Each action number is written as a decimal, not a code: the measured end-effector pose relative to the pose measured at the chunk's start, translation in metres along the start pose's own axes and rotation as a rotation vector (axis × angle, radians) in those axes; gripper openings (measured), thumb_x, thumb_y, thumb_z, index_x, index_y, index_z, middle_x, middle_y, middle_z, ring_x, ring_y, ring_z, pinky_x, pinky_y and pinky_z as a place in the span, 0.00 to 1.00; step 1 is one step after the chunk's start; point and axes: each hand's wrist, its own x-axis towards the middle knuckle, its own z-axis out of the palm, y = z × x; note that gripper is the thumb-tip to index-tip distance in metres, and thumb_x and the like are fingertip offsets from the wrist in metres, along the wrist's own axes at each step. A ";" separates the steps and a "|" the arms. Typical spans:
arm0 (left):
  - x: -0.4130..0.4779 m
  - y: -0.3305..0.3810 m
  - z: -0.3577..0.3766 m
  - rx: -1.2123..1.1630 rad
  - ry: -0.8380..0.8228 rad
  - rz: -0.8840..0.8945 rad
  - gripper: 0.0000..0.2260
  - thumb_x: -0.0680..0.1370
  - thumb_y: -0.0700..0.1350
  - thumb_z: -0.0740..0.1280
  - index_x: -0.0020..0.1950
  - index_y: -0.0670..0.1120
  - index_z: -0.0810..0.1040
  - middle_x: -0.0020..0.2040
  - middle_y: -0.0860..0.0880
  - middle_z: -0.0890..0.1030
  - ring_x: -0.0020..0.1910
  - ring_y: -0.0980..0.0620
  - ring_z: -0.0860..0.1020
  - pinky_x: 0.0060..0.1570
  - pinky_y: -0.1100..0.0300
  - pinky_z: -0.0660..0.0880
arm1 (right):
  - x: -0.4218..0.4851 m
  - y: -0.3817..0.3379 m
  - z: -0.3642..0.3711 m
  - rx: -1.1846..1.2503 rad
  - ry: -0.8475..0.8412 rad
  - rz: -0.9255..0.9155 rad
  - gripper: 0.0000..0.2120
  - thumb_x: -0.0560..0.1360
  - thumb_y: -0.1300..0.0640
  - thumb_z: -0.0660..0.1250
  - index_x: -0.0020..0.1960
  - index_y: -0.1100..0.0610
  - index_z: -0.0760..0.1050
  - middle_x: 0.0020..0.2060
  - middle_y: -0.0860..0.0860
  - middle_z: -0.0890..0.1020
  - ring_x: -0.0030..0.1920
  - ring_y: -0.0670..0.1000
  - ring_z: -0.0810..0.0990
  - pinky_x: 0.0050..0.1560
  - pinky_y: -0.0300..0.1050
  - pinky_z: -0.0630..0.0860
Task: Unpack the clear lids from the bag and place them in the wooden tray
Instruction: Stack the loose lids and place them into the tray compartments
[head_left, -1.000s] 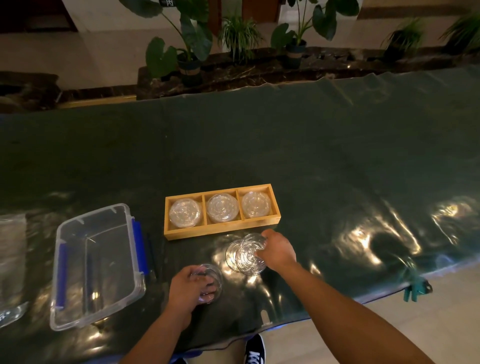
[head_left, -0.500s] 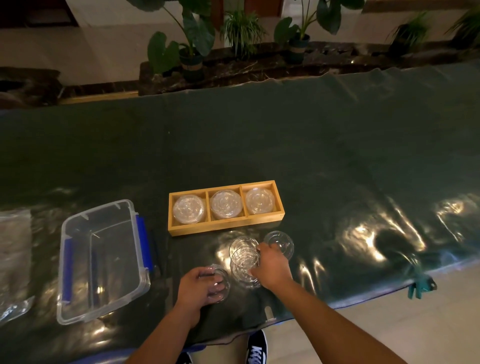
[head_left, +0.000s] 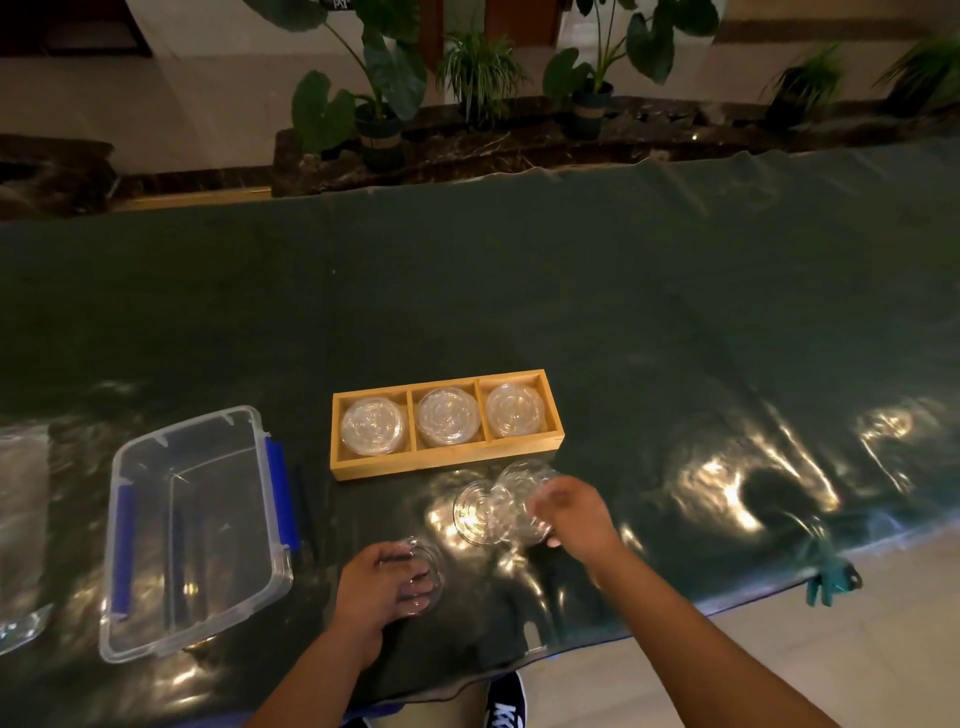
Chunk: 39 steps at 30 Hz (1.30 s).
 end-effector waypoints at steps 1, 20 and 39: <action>0.000 0.001 -0.001 -0.003 0.001 -0.001 0.11 0.76 0.30 0.71 0.56 0.41 0.78 0.52 0.36 0.85 0.47 0.36 0.86 0.45 0.46 0.84 | 0.004 0.000 -0.011 0.028 0.052 0.007 0.02 0.74 0.59 0.72 0.45 0.56 0.79 0.44 0.53 0.84 0.44 0.51 0.82 0.43 0.50 0.82; -0.003 0.003 0.008 0.012 -0.016 0.021 0.12 0.75 0.28 0.70 0.54 0.41 0.79 0.48 0.36 0.84 0.41 0.41 0.84 0.40 0.50 0.83 | 0.043 0.017 -0.019 -0.603 0.116 -0.049 0.33 0.74 0.48 0.72 0.75 0.57 0.66 0.68 0.57 0.72 0.64 0.58 0.77 0.60 0.49 0.75; 0.004 0.002 0.006 -0.011 -0.010 0.004 0.13 0.74 0.27 0.71 0.54 0.40 0.78 0.46 0.35 0.83 0.36 0.44 0.82 0.32 0.54 0.82 | 0.037 0.026 -0.029 0.133 0.135 0.105 0.22 0.67 0.65 0.78 0.59 0.57 0.77 0.50 0.54 0.83 0.50 0.55 0.83 0.50 0.53 0.84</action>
